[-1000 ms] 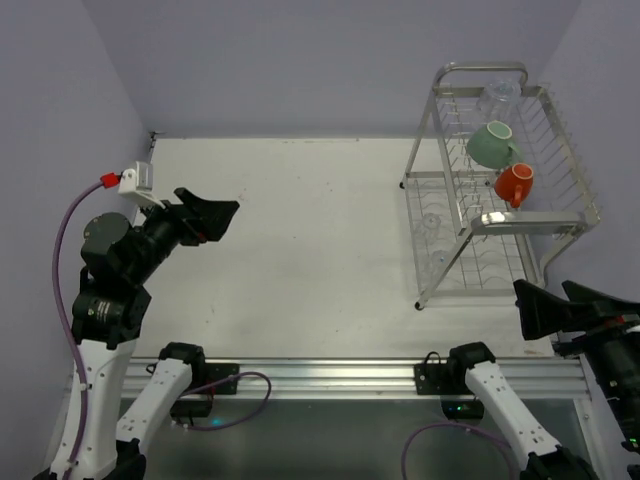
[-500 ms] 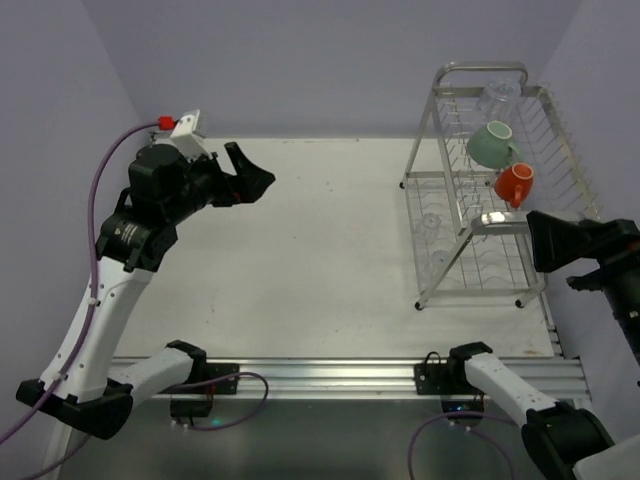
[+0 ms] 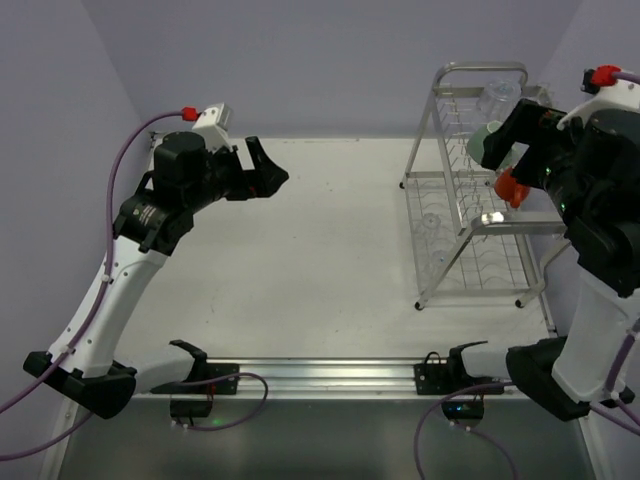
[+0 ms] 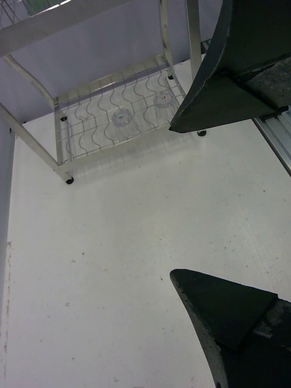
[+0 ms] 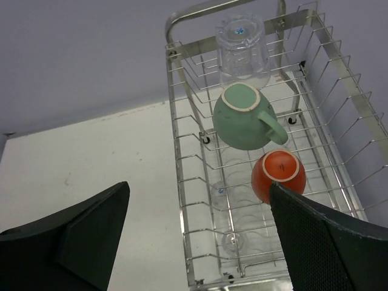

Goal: Unload the cups from the dish rack

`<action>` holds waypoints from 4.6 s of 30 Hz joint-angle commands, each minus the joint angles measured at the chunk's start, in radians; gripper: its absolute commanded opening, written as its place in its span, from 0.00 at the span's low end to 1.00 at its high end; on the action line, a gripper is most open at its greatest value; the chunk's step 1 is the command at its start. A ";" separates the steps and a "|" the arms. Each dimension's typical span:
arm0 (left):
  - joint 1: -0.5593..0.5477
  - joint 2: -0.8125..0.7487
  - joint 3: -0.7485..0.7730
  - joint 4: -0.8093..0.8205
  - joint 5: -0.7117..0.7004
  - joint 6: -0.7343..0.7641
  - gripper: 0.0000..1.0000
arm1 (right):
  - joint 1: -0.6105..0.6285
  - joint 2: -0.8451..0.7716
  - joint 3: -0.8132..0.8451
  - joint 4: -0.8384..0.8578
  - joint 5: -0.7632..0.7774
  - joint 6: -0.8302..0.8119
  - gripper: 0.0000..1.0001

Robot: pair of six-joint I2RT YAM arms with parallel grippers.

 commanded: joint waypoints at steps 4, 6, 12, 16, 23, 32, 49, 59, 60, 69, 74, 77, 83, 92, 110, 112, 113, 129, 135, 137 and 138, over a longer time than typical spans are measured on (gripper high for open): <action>-0.008 -0.028 0.029 0.003 0.013 0.043 0.98 | -0.065 0.129 0.016 0.007 0.103 -0.035 0.99; -0.009 -0.034 0.023 0.004 0.016 0.046 0.98 | -0.083 0.145 0.010 0.006 0.102 -0.025 0.99; -0.009 -0.035 -0.016 0.032 0.040 0.046 0.98 | -0.145 0.197 -0.022 -0.002 0.128 -0.015 0.98; -0.009 -0.029 -0.034 0.050 0.045 0.056 0.98 | -0.166 0.205 -0.068 -0.003 0.137 -0.011 0.96; -0.008 -0.023 -0.063 0.084 0.051 0.068 0.98 | -0.200 0.172 -0.168 0.001 0.108 -0.018 0.88; -0.008 -0.008 -0.080 0.092 0.068 0.086 0.98 | -0.224 0.123 -0.267 0.010 0.106 -0.028 0.84; -0.009 0.001 -0.114 0.113 0.093 0.103 0.99 | -0.224 0.076 -0.356 0.017 0.083 -0.032 0.79; -0.008 0.009 -0.117 0.121 0.102 0.112 1.00 | -0.258 0.099 -0.358 0.018 0.079 -0.034 0.77; -0.008 0.009 -0.117 0.119 0.102 0.112 1.00 | -0.260 0.099 -0.361 0.018 0.077 -0.034 0.77; -0.008 0.015 -0.131 0.130 0.106 0.115 1.00 | -0.258 0.091 -0.386 0.023 0.036 -0.041 0.77; -0.008 0.015 -0.143 0.139 0.109 0.117 1.00 | -0.260 0.096 -0.387 0.021 0.028 -0.040 0.77; -0.008 0.017 -0.146 0.142 0.109 0.120 1.00 | -0.260 0.102 -0.386 0.023 0.031 -0.040 0.76; -0.008 0.020 -0.149 0.144 0.111 0.126 1.00 | -0.258 0.120 -0.386 0.021 0.022 -0.038 0.66; -0.008 0.029 -0.151 0.150 0.114 0.120 1.00 | -0.258 0.128 -0.355 0.020 0.027 -0.034 0.27; -0.006 0.081 -0.063 0.202 0.166 0.059 1.00 | -0.258 0.165 -0.197 -0.008 -0.010 0.009 0.00; -0.006 0.098 -0.048 0.205 0.184 0.051 1.00 | -0.260 0.162 -0.191 -0.011 -0.015 0.014 0.00; -0.008 0.104 -0.043 0.208 0.192 0.048 1.00 | -0.258 0.162 -0.191 -0.011 -0.019 0.017 0.00; -0.008 0.188 0.003 0.526 0.503 -0.142 1.00 | -0.261 0.122 -0.208 0.006 -0.131 0.055 0.00; -0.025 0.241 -0.052 0.983 0.638 -0.382 1.00 | -0.264 0.106 -0.206 0.030 -0.202 0.078 0.00; -0.035 0.264 -0.049 1.070 0.665 -0.465 1.00 | -0.269 0.097 -0.214 0.038 -0.211 0.087 0.00; -0.049 0.294 -0.039 1.110 0.671 -0.495 1.00 | -0.272 0.085 -0.224 0.050 -0.219 0.090 0.00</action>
